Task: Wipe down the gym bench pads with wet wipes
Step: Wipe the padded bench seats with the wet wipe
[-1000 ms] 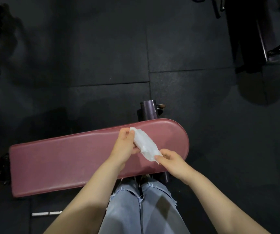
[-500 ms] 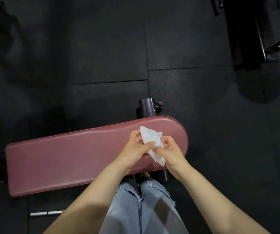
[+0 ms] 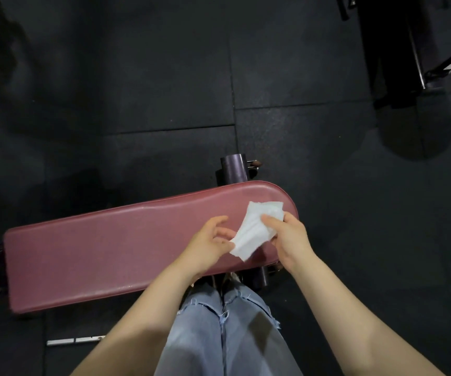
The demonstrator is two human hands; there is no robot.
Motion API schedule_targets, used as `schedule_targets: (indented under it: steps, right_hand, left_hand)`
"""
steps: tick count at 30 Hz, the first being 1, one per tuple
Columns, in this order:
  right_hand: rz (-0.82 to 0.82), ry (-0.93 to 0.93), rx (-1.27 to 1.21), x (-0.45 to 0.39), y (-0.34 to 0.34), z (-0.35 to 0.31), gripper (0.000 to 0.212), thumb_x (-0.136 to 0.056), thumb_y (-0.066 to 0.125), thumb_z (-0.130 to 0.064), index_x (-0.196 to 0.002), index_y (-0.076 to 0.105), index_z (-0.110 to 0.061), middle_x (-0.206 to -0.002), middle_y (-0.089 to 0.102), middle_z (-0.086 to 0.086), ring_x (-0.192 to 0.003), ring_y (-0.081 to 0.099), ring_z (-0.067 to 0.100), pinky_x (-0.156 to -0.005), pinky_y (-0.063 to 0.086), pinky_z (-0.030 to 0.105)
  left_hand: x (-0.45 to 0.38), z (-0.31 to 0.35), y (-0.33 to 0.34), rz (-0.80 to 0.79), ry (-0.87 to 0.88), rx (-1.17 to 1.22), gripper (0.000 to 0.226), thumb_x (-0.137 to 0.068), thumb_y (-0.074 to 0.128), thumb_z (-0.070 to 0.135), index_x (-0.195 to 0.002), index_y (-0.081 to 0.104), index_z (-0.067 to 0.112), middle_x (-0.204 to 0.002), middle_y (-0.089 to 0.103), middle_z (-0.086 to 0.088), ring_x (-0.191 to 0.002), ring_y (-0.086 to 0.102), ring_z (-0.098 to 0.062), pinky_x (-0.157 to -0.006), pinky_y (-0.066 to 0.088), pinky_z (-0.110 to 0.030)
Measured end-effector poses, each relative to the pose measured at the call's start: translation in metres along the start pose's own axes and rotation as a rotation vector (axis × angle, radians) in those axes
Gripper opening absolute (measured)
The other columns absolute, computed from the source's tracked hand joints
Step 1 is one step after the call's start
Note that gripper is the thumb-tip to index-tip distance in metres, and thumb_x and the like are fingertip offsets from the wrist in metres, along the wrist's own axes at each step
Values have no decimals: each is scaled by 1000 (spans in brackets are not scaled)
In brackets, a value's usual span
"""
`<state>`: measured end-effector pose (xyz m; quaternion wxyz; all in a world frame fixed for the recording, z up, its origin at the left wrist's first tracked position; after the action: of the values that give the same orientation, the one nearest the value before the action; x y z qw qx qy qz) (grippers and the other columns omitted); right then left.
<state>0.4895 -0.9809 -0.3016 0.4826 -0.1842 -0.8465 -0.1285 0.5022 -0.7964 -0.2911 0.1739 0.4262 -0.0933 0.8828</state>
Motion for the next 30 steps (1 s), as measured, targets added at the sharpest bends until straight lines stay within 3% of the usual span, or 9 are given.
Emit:
schedule_targets:
  steps: [4,8,10,14,15,18,22,27,30]
  right_hand:
    - [51,-63,9,4,-1,2,16,-92,63,-10,-107,64,-7,-98,72,10,-83,69,19,-64,53,30]
    - [-24,-49,161,4,8,10,21,-93,63,-18,-113,64,-17,-103,74,2,-95,70,22,-86,57,44]
    - [-46,-48,214,2,8,13,25,-92,64,-21,-117,62,-21,-108,72,1,-99,70,21,-90,56,48]
    - [-161,95,60,4,14,29,54,-88,71,-22,-133,42,-14,-123,64,9,-101,69,23,-86,58,41]
    - [-174,117,31,6,14,32,57,-88,71,-16,-133,37,-22,-121,64,12,-100,70,25,-82,58,38]
    - [-85,38,133,6,2,30,54,-87,67,-6,-126,36,-26,-111,67,12,-94,71,24,-78,59,36]
    - [5,-179,317,7,-5,15,27,-91,60,-11,-107,54,-32,-92,66,2,-83,67,27,-83,57,48]
    - [-146,-266,607,8,16,13,21,-89,68,-21,-110,66,-25,-107,62,-14,-96,61,10,-81,49,20]
    - [-121,-365,946,6,17,7,25,-84,73,-27,-108,68,-23,-100,53,-8,-89,56,11,-79,46,22]
  left_hand:
    - [4,-15,10,-53,-75,105,47,-90,60,-5,-133,50,13,-95,66,1,-79,64,-7,-81,49,-23]
    - [6,-21,22,-102,-153,200,26,-97,56,22,-122,62,19,-109,74,0,-100,69,-13,-87,52,-25]
    - [2,-19,18,-38,-138,216,23,-98,55,27,-118,64,19,-107,75,0,-99,69,-15,-90,53,-28]
    - [1,-8,-3,201,-42,163,25,-99,55,10,-123,52,16,-91,66,0,-74,63,-10,-62,50,-16]
    - [0,-8,-8,243,-25,151,29,-98,55,9,-124,48,19,-88,65,1,-71,62,-9,-61,48,-17]
    - [0,-2,-12,280,35,42,28,-95,56,7,-114,51,27,-86,65,6,-64,59,-1,-56,43,-12]
    - [-2,13,-9,270,195,-210,37,-90,61,2,-91,67,39,-99,64,13,-83,58,0,-71,40,-7]
    - [-3,30,-10,357,279,-557,21,-89,68,17,-109,71,24,-102,60,14,-81,56,-6,-73,39,-16]
    - [-6,38,-6,354,314,-669,9,-89,69,26,-97,72,24,-87,48,13,-76,51,-8,-66,36,-23]
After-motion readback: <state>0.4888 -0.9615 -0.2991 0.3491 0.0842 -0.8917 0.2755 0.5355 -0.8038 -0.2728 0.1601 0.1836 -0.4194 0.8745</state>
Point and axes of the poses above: each hand's wrist, its own x-axis away from the middle knuckle, its own y-axis out of the palm, z = x × y, the point moved 10 cm from there along -x, towards the middle knuckle
